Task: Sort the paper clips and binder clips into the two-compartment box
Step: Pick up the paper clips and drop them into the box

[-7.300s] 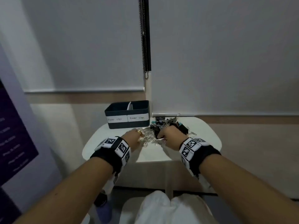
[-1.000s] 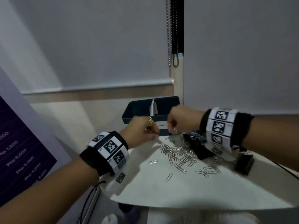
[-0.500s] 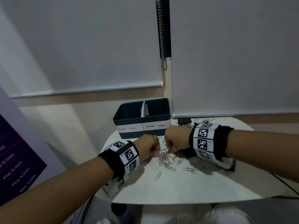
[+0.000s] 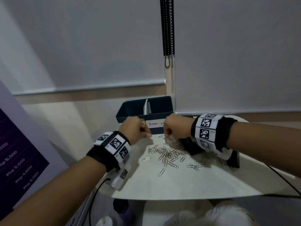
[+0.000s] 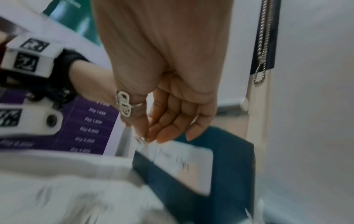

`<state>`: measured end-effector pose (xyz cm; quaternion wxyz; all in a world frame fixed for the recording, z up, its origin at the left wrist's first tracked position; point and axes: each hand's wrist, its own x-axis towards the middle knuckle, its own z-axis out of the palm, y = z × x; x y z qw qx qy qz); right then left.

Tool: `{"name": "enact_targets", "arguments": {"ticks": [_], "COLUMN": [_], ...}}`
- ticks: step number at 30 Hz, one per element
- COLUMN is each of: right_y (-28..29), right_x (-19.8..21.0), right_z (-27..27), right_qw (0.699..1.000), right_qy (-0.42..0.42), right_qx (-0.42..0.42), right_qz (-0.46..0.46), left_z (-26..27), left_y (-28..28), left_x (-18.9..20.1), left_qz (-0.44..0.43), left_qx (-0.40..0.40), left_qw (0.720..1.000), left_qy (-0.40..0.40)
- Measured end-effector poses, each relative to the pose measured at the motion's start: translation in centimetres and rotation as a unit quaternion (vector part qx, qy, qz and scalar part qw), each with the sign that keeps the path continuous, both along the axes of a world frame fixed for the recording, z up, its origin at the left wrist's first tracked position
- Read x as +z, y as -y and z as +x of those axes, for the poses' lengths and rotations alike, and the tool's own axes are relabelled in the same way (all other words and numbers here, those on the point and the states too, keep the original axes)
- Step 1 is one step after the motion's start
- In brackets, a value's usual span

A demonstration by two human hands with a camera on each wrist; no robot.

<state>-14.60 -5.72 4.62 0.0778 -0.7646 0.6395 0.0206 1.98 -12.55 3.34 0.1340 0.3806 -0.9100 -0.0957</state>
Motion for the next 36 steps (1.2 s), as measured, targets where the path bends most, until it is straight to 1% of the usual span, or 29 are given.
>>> {"name": "enact_targets", "arguments": {"ticks": [2,4,5,6,8,10,12,13,15,18,19,21,22,23,24,26,27,28,29,31,34,36], "right_y": [0.9,2.7,3.7,4.9,7.3,9.3,10.3,10.3,9.6,6.7,5.6,3.0,1.7,0.7,-0.3,-1.7,-1.9,-2.2,-2.1,-2.1,-2.2,-2.3], "right_x": [1.9,3.9,4.6,5.1,5.4,4.8,3.9,3.6,3.4,4.1,4.1,3.8,3.3,2.5,1.7,0.0,-0.7,-1.1,-1.7,-2.1,-2.2,-2.2], "right_z": [0.1,0.4,0.8,1.3,2.4,3.3,3.8,3.8,3.5,2.4,1.9,1.0,0.6,0.3,0.1,0.0,0.0,0.1,0.0,0.2,0.2,0.3], "right_qw": [0.997,0.988,0.982,0.976,0.972,0.980,0.989,0.992,0.991,0.981,0.979,0.985,0.990,0.994,0.996,0.996,0.996,0.996,0.995,0.995,0.998,0.998], "right_qy": [0.067,0.130,0.155,0.169,0.170,0.147,0.114,0.102,0.098,0.123,0.130,0.124,0.113,0.098,0.082,0.037,0.010,-0.011,-0.038,-0.053,-0.047,-0.029], "right_qx": [-0.007,-0.020,-0.025,-0.029,-0.040,-0.049,-0.053,-0.050,-0.039,-0.039,-0.040,-0.035,-0.035,-0.041,-0.047,-0.044,-0.043,-0.032,-0.030,-0.024,0.013,0.014], "right_qz": [-0.038,-0.085,-0.109,-0.132,-0.157,-0.128,-0.072,-0.061,-0.080,-0.142,-0.150,-0.118,-0.080,-0.035,0.007,0.060,0.075,0.077,0.084,0.083,0.050,0.045], "left_z": [0.8,1.4,1.6,1.6,1.1,0.6,0.2,0.2,0.4,0.9,1.0,1.1,1.0,0.8,0.6,0.1,-0.3,-0.6,-1.0,-1.8,-2.2,-2.2], "left_y": [1.1,2.7,3.4,4.1,5.5,6.6,7.1,7.3,7.2,5.7,4.6,1.9,0.7,-0.5,-1.5,-2.6,-2.8,-3.1,-3.2,-3.4,-3.4,-3.4], "left_x": [1.6,2.9,3.2,3.4,3.4,3.0,2.5,2.3,2.1,2.4,2.5,2.5,2.1,1.6,0.9,-0.9,-1.7,-2.2,-2.6,-2.9,-3.0,-3.0], "left_qz": [-0.009,-0.018,-0.017,-0.021,-0.035,-0.036,-0.031,-0.029,-0.033,-0.090,-0.096,-0.059,-0.021,0.018,0.047,0.084,0.100,0.107,0.097,0.055,0.033,0.029], "left_qx": [0.042,0.099,0.124,0.146,0.183,0.200,0.196,0.192,0.183,0.137,0.116,0.052,0.012,-0.027,-0.057,-0.089,-0.095,-0.098,-0.101,-0.101,-0.093,-0.087], "left_qw": [0.996,0.985,0.979,0.975,0.971,0.972,0.977,0.978,0.980,0.981,0.981,0.988,0.994,0.997,0.997,0.983,0.974,0.968,0.966,0.966,0.975,0.980], "left_qy": [-0.073,-0.141,-0.162,-0.169,-0.150,-0.121,-0.084,-0.073,-0.076,-0.105,-0.120,-0.132,-0.109,-0.064,0.002,0.138,0.182,0.207,0.218,0.230,0.198,0.177]}}
